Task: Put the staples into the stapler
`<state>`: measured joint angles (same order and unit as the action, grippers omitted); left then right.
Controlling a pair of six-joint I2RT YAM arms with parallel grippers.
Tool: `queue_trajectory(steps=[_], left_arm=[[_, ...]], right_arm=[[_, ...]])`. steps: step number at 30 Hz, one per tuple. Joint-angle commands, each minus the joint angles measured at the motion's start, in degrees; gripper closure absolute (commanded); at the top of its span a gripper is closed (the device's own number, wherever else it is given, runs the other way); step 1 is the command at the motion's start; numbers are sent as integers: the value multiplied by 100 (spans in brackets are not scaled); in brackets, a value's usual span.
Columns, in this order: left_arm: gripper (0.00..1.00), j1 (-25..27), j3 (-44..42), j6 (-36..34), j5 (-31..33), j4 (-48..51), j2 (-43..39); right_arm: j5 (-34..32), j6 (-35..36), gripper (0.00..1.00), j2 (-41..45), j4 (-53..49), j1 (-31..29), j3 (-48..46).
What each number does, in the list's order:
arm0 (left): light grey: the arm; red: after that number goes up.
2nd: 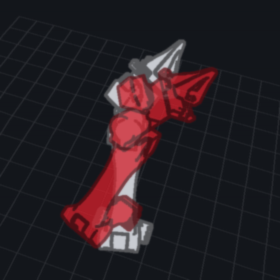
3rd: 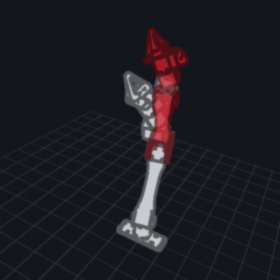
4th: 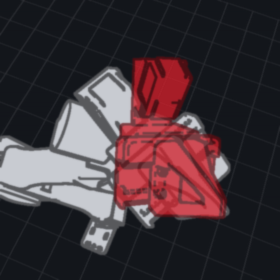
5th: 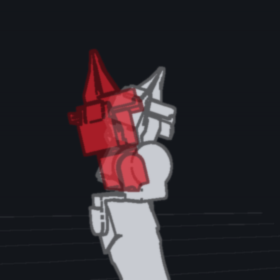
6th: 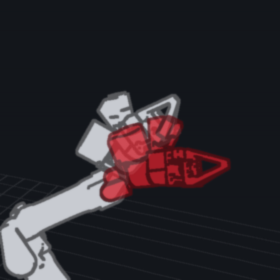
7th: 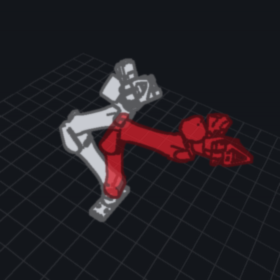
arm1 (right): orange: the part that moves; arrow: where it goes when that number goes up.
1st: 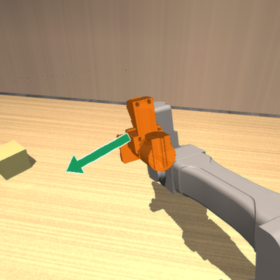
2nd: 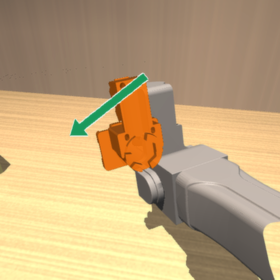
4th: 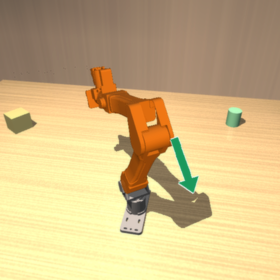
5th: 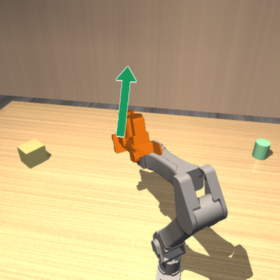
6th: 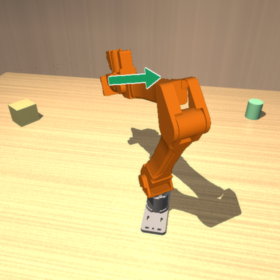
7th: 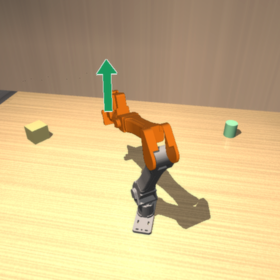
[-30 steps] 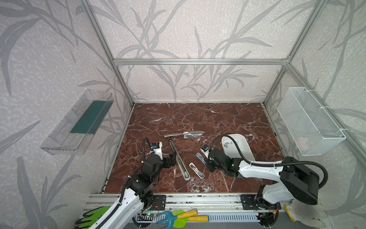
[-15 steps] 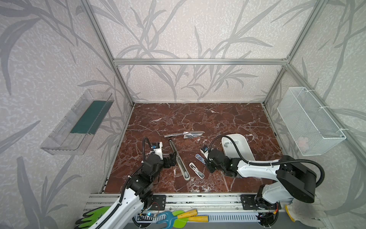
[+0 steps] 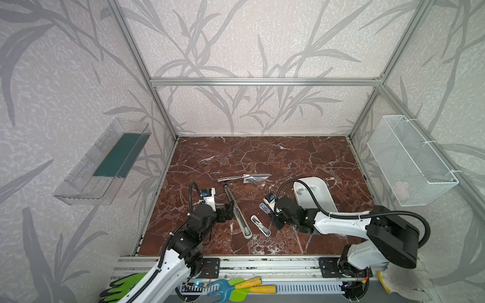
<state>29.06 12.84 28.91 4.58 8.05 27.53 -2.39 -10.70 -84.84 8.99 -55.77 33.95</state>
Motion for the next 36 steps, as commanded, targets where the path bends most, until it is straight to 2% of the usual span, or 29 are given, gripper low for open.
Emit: queue_trajectory(steps=[1, 12, 20, 26, 36], left_arm=[[1, -14, 12, -31, 43, -119, 4], [1, -18, 17, -28, 38, -124, 1], [1, -14, 13, -27, 26, -133, -1], [1, -16, 6, -31, 17, -120, -2], [1, -17, 5, -31, 22, -132, 2]], right_arm=[[309, -138, 99, -94, 109, -3, 111], [26, -197, 99, 262, -57, -2, 65], [-646, 10, 98, 714, -3, 5, -193], [-685, 513, 100, 605, 532, 5, -485], [-520, 569, 100, 452, 697, 5, -506]])
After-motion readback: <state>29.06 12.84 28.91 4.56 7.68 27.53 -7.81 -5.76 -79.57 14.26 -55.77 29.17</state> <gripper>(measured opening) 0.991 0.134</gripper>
